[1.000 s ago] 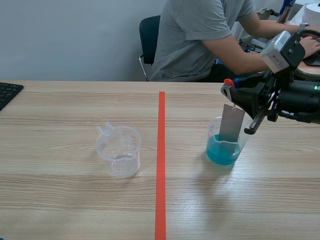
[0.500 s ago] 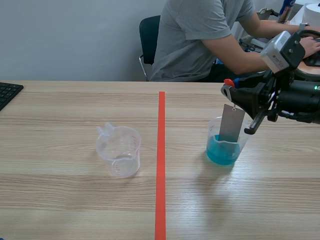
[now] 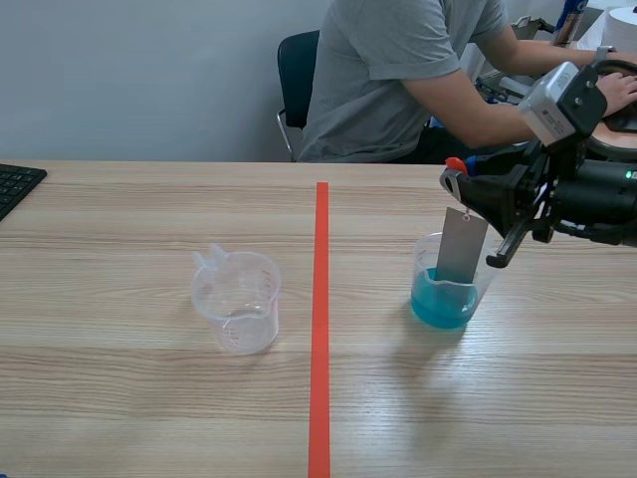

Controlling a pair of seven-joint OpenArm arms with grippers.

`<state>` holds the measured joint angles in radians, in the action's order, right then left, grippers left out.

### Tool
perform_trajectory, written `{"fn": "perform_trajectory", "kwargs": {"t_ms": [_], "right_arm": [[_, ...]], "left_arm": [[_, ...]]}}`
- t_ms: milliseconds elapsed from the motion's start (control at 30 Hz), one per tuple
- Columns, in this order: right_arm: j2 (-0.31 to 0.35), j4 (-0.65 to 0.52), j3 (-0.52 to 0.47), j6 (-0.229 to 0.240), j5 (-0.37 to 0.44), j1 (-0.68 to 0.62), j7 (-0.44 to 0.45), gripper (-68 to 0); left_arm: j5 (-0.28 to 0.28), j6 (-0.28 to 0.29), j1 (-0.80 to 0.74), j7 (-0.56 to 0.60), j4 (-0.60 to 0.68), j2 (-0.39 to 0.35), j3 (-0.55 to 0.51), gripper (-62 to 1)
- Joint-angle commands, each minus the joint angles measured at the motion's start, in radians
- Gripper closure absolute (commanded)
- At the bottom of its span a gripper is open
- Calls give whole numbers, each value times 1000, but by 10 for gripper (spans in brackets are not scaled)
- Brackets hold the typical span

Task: Do the redox reaction experiment.
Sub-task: 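Hold the plate still in the solution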

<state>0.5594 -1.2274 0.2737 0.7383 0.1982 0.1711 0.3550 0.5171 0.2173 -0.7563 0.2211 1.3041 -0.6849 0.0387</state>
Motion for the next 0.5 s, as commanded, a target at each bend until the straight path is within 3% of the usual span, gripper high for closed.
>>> {"fn": "perform_trajectory", "kwargs": {"t_ms": [0,467], "right_arm": [[11,-4,-3,7,10,23,6,-13],[42,-31,-5,7,23,23,7,-13]], "left_arm": [[2,5,-8,14,6,-5,-2,-44],[2,5,-8,14,6,-5,-2,-44]]}}
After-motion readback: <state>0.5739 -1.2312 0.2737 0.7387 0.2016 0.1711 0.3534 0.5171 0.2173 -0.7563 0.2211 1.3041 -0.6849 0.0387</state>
